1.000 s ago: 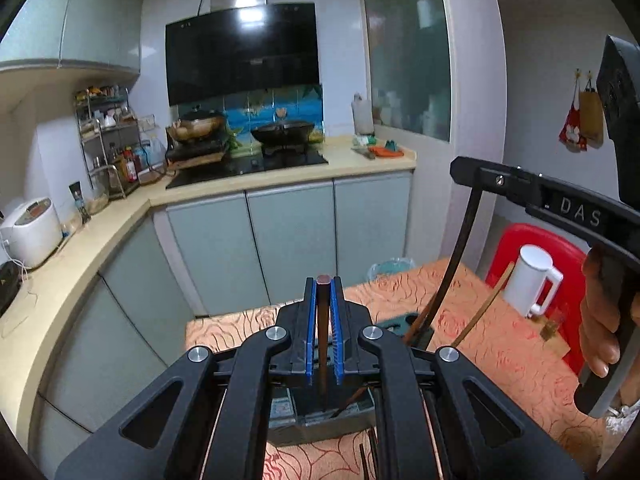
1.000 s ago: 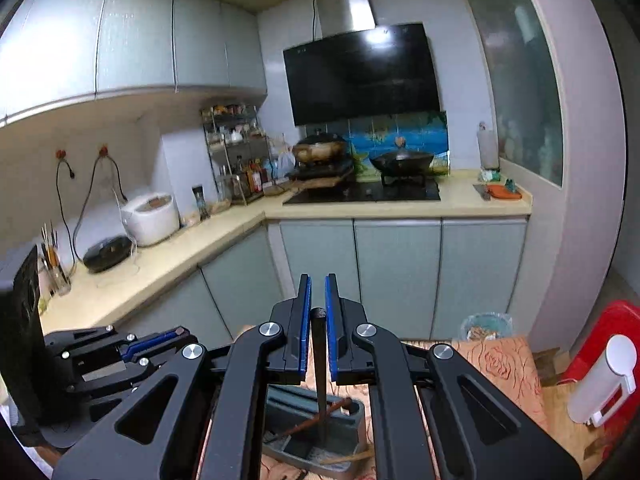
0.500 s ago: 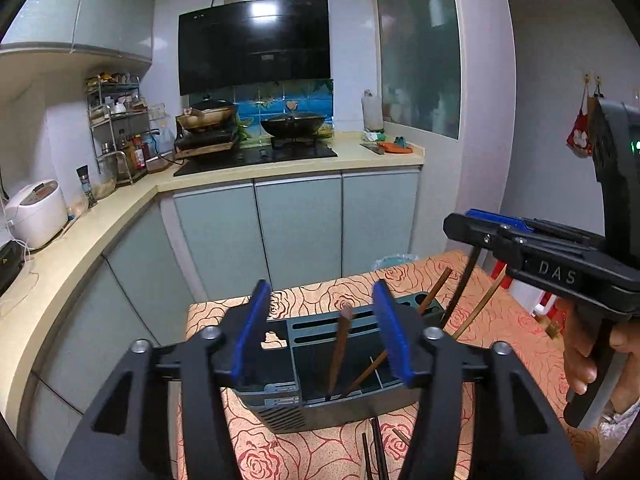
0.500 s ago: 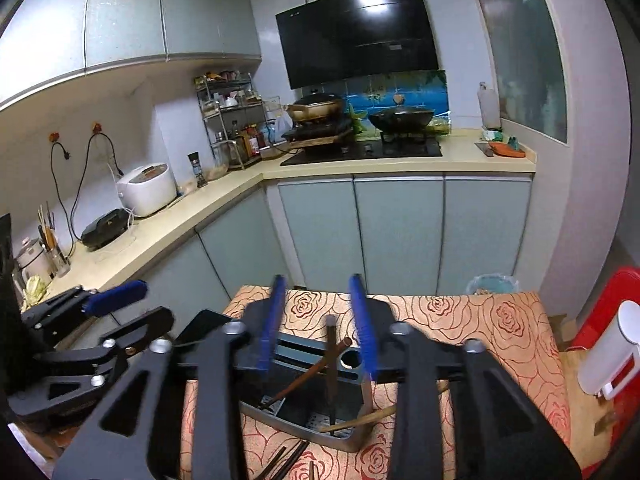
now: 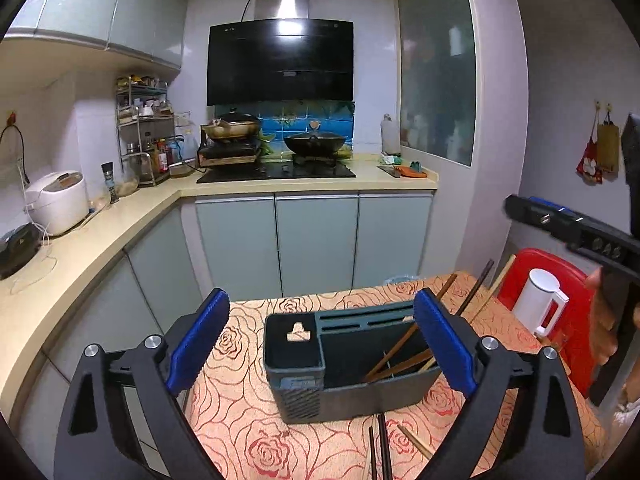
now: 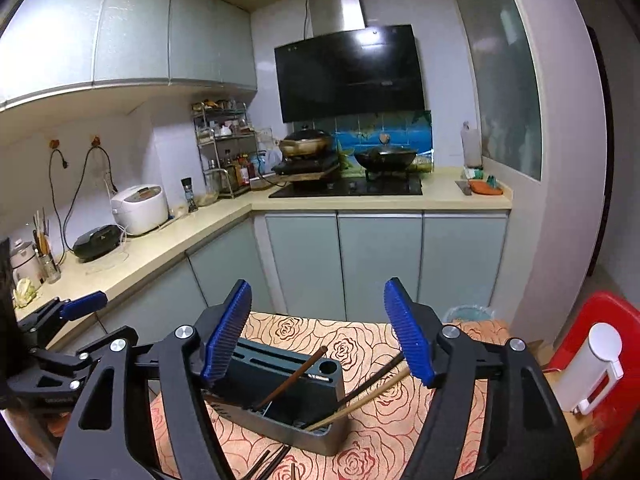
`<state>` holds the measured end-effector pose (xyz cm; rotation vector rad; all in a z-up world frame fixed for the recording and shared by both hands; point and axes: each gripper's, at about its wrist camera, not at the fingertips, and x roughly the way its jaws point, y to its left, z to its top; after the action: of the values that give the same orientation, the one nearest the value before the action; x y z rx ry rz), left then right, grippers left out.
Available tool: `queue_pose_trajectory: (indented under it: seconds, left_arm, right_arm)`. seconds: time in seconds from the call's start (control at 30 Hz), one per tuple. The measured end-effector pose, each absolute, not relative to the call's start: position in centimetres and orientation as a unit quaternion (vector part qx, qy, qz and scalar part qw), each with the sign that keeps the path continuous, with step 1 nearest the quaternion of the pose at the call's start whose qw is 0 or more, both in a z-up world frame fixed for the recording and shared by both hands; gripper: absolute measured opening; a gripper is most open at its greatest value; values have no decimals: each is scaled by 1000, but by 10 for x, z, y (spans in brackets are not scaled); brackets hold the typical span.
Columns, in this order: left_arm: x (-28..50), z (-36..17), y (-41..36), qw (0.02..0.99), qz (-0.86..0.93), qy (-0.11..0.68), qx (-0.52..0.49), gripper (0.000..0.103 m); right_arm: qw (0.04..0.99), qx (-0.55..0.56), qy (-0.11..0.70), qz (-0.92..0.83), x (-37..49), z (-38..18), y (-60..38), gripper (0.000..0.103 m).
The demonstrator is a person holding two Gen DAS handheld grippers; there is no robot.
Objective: Organize utensils
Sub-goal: 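Open both tools over the black holder to drop the chopsticks in, then move both tools back over the remaining chopsticks on the table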
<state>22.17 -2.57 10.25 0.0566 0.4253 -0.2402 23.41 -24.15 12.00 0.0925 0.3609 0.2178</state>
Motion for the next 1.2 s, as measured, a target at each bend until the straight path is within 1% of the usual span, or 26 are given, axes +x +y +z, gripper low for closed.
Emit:
queue_pose_trajectory:
  seconds: [0.13, 0.3, 0.37, 0.47, 0.63, 0.93, 1.2]
  left_arm:
    - [209, 93, -20, 970, -114, 212, 34, 91]
    - [188, 78, -7, 968, -120, 220, 24, 91]
    - [179, 73, -2, 968, -119, 222, 21, 91]
    - [163, 63, 7, 970, -106, 218, 18, 94]
    - [138, 41, 17, 971, -82, 222, 26, 95]
    - [108, -13, 31, 960, -73, 269, 24, 96]
    - [96, -52, 42, 949, -73, 308, -2, 95]
  right_arm:
    - [979, 35, 173, 105, 215, 118, -246, 68]
    - [978, 30, 177, 108, 187, 101, -251, 69]
    - [978, 26, 179, 104, 173, 91, -254, 70]
    - [979, 14, 179, 94, 154, 75, -256, 71]
    - [977, 5, 200, 78, 131, 41, -260, 71]
    - [966, 23, 253, 54, 93, -27, -274, 71]
    - [958, 29, 281, 45, 72, -59, -274, 71]
